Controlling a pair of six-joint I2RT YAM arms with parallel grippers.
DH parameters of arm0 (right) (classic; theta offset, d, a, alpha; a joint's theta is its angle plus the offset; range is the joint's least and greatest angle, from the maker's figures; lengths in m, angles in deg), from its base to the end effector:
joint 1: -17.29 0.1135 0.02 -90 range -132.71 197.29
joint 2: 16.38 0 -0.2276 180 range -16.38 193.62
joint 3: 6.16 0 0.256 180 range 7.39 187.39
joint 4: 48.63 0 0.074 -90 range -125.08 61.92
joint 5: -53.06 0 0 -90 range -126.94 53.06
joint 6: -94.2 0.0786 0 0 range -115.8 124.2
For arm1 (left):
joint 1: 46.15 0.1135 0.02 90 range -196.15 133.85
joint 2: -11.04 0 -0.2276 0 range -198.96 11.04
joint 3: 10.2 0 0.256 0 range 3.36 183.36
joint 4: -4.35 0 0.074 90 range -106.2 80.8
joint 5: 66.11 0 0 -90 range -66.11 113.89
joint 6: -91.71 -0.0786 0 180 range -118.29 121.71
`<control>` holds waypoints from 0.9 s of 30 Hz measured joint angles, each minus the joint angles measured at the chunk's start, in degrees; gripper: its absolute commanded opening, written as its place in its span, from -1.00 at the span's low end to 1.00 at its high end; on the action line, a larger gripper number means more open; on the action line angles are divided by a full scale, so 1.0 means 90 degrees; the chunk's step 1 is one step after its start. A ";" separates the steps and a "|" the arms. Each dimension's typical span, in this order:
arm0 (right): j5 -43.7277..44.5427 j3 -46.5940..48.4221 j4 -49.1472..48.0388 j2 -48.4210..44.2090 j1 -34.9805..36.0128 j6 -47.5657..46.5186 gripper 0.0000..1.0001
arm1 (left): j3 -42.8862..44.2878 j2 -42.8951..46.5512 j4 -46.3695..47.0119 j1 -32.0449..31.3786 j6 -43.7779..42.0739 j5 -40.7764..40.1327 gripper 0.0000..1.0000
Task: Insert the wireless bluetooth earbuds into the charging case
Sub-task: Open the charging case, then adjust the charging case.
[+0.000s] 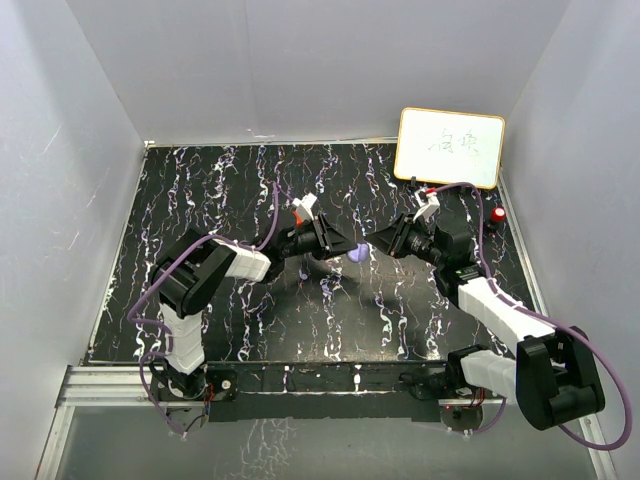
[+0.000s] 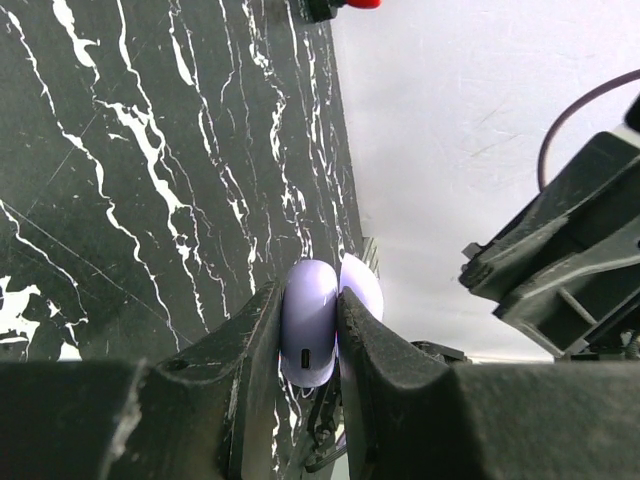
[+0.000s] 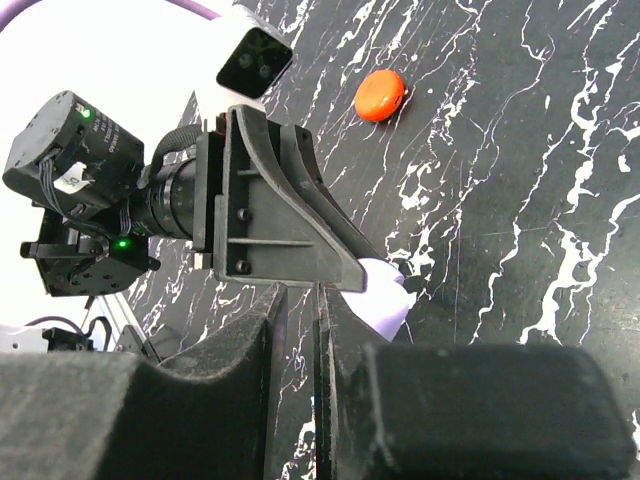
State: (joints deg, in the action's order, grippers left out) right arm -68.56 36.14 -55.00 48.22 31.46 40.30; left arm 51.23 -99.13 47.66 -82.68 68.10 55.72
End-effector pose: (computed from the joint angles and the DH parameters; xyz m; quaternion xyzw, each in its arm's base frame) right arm 0.2757 0.1121 0.1833 -0.0150 0.7853 0.4430 0.4323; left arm 0.3027 -0.2758 0.1214 -0.0050 0.7350 -0.6325 0.2445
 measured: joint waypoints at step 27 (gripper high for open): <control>0.0469 0.0080 0.0884 -0.0546 0.0002 -0.0384 0.12 | -0.0223 -0.0136 0.1809 0.0172 0.1413 0.0398 -1.00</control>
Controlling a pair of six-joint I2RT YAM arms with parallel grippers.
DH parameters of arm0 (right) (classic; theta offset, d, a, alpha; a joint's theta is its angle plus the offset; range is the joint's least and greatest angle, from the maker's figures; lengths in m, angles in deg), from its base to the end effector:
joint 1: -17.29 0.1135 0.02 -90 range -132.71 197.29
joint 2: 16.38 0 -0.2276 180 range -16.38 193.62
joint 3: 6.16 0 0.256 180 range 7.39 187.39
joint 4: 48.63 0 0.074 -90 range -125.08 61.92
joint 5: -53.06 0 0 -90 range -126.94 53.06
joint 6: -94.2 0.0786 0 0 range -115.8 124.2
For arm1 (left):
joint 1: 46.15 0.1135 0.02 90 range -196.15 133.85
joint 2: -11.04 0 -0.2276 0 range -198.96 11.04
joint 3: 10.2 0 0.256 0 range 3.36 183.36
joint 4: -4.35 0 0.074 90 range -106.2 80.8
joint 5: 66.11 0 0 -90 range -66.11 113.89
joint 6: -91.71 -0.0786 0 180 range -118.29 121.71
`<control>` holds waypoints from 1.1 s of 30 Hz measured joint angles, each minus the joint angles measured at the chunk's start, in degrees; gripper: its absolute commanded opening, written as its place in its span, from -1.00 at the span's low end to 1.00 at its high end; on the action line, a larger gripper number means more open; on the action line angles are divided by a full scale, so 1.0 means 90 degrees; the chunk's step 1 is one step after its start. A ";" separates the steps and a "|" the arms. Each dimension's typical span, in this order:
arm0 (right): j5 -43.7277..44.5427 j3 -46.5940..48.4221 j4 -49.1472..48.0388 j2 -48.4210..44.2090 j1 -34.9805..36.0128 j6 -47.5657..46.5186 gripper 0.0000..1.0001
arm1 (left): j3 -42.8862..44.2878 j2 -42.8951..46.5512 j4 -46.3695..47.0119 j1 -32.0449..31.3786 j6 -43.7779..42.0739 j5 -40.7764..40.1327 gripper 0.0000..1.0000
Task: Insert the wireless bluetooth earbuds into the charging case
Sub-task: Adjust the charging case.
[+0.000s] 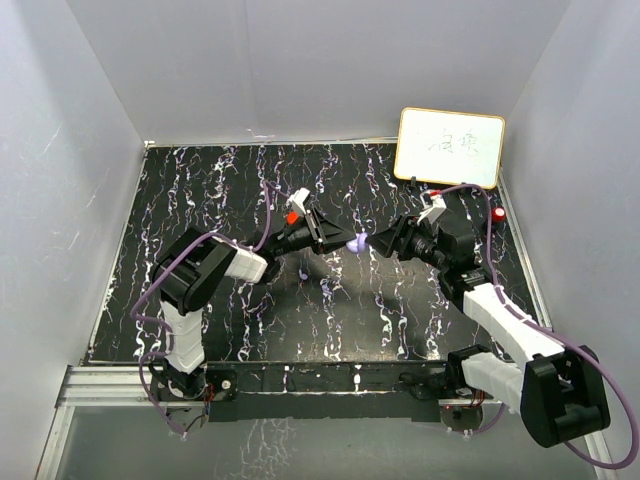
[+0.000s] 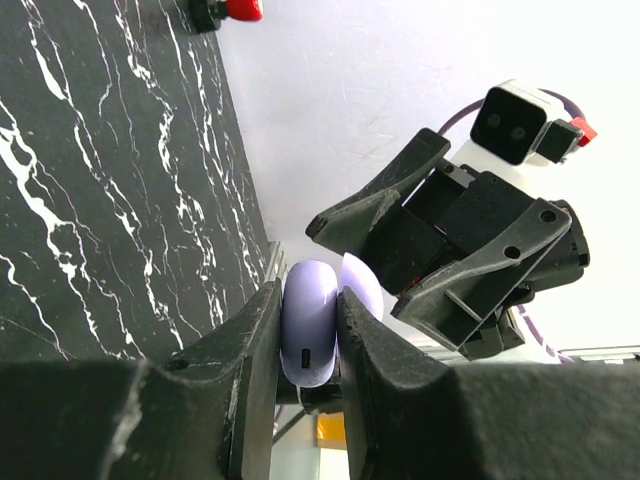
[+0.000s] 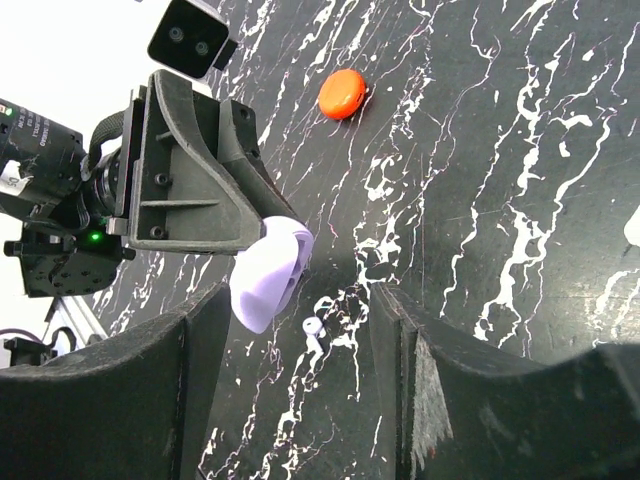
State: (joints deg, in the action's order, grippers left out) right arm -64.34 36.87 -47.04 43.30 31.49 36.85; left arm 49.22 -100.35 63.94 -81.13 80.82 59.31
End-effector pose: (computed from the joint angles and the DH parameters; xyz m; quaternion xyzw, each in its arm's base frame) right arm 0.2693 0.1055 0.1916 -0.0108 0.7993 0.4025 0.4462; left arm 0.2996 -0.2652 0.1421 -0.0235 0.6674 -0.7105 0.2219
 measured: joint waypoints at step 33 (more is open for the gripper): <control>-0.0187 -0.1576 -0.2839 0.0391 0.0068 0.1615 0.14 | -0.0959 0.1343 -0.0799 0.0435 -0.0789 -0.1571 -1.00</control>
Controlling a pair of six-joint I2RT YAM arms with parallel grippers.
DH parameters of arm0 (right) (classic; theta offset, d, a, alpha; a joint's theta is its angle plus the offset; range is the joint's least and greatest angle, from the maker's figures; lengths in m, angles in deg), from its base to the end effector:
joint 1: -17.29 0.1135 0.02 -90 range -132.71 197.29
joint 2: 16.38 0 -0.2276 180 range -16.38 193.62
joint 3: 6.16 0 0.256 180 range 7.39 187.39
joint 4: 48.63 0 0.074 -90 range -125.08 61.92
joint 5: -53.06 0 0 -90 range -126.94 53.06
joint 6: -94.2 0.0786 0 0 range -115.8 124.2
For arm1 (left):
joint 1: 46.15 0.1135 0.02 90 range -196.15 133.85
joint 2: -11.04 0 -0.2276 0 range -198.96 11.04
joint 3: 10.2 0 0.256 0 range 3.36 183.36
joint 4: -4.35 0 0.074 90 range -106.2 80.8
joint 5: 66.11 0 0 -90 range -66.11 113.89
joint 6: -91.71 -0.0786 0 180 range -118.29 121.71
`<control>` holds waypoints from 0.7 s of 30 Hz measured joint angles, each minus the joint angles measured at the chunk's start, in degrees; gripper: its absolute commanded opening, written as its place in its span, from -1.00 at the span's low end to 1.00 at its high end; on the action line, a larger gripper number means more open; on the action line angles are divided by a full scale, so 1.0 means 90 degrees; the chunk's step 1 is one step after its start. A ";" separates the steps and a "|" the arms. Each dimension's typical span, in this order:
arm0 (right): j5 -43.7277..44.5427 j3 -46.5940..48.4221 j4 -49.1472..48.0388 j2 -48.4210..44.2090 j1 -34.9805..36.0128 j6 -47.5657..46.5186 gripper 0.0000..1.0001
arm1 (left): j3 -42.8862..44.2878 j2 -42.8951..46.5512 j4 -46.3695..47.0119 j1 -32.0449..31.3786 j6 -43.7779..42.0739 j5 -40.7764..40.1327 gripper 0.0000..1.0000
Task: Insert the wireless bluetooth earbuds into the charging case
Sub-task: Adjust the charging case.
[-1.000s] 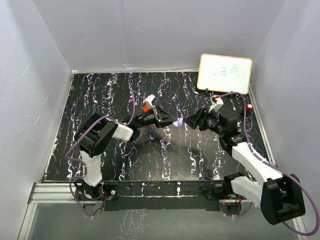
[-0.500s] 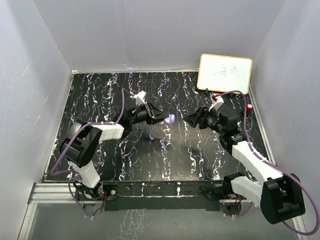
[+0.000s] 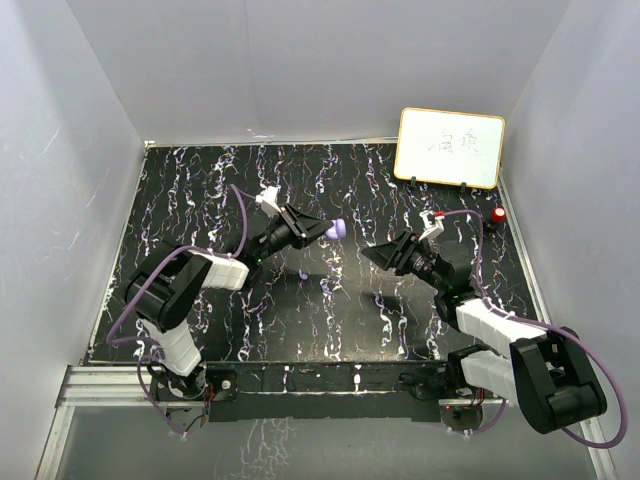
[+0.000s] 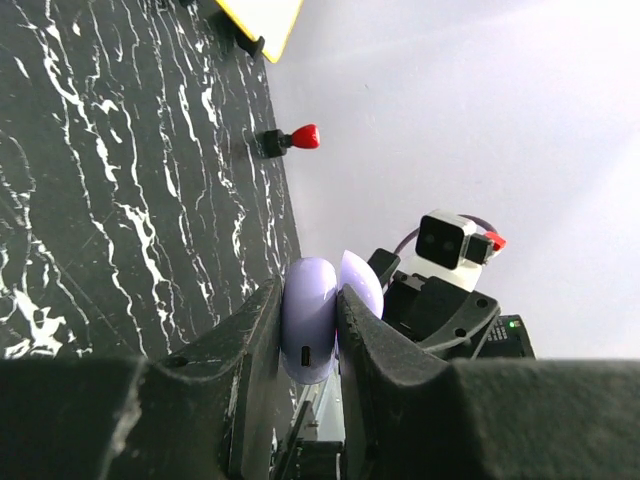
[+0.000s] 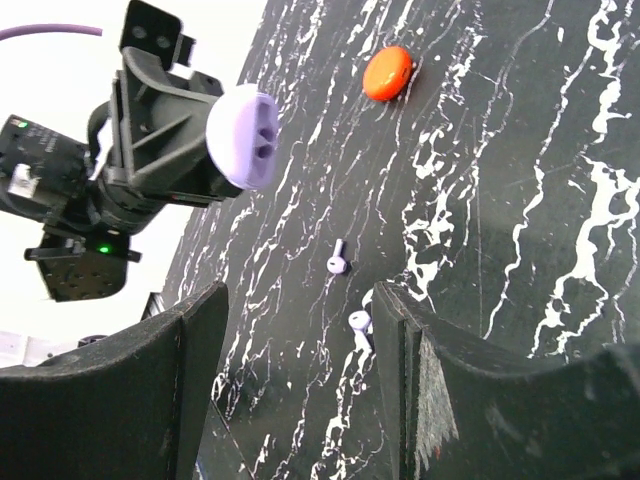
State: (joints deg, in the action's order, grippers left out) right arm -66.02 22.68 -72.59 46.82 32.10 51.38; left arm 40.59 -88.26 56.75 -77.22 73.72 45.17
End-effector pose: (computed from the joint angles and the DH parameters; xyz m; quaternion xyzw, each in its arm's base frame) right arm 0.2504 0.1057 0.1464 0.0530 0.7590 0.4844 0.4318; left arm 0.3050 -0.2171 0.1563 -0.1083 0.6758 -0.6407 0.3480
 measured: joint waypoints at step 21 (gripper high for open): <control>0.0046 0.0906 0.0527 0.0087 0.0058 -0.0644 0.16 | 0.0260 -0.0818 0.0784 -0.0175 0.0869 0.0680 -1.00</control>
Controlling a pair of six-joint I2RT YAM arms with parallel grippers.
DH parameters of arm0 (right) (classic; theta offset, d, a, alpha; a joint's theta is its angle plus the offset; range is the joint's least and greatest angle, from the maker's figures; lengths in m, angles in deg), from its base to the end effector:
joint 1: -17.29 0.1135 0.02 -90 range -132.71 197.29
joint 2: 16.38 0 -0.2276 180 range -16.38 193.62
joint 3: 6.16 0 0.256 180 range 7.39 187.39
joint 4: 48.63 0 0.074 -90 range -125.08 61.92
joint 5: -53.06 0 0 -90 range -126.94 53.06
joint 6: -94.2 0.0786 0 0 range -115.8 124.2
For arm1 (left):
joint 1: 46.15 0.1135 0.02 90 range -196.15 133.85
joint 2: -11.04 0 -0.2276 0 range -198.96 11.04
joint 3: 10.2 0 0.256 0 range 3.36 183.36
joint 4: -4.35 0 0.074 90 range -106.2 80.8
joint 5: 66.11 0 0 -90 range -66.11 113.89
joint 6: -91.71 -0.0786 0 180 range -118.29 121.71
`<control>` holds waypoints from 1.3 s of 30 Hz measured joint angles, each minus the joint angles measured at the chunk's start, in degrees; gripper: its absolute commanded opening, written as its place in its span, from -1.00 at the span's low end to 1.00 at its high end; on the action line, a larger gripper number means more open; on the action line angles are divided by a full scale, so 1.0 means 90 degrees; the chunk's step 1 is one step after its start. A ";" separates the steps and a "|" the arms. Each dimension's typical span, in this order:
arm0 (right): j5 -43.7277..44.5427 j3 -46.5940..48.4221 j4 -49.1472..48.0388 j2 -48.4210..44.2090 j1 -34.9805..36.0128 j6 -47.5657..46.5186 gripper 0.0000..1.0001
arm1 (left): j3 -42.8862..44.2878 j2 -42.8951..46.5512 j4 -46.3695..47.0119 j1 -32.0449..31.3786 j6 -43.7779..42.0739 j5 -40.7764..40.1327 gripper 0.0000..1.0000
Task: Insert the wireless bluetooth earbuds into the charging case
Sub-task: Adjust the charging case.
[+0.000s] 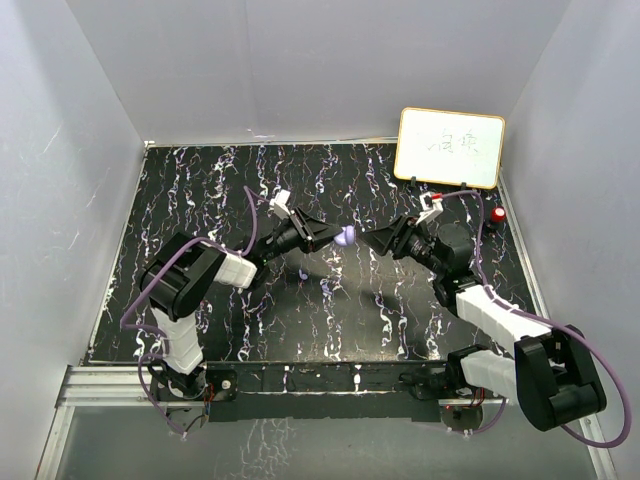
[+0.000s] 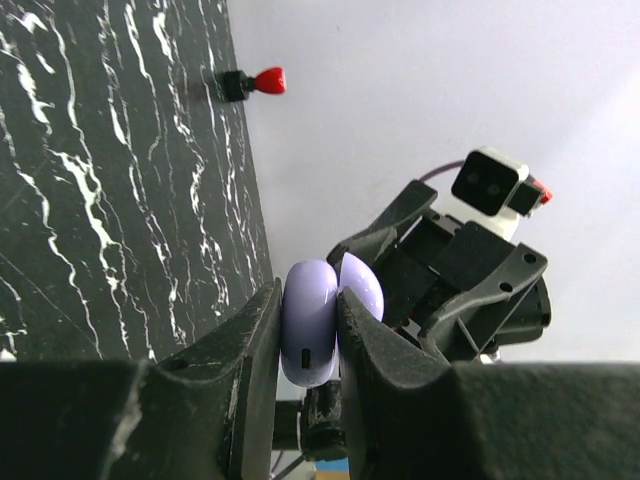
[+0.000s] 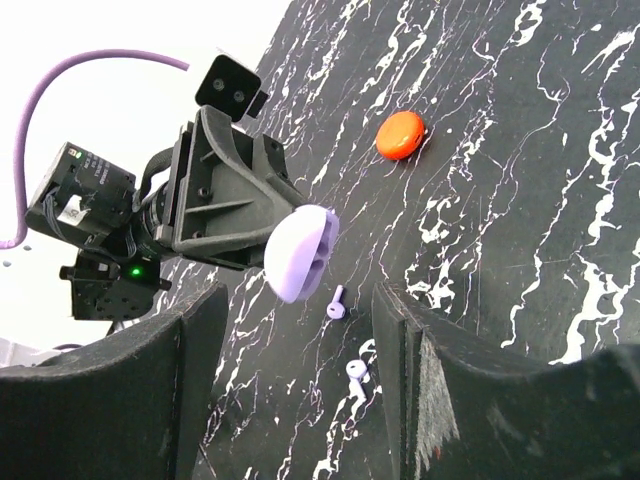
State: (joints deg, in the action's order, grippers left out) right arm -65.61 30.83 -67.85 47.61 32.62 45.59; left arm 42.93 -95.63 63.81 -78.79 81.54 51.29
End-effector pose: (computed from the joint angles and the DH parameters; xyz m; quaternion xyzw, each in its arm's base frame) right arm 0.2697 0.1130 0.1825 0.0060 0.7479 0.4668 0.4720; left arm 0.3008 -0.2357 0.1405 -0.0992 0.6666 -0.6880 0.2692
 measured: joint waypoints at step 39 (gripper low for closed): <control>0.0454 0.0274 0.1642 -0.0903 0.0051 -0.3385 0.25 | 0.0746 0.0080 -0.2365 0.0602 0.0406 0.2089 -1.00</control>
State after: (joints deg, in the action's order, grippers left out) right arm -61.52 33.30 -53.08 39.48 33.08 15.12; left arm 49.64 -94.91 42.52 -73.37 85.19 70.08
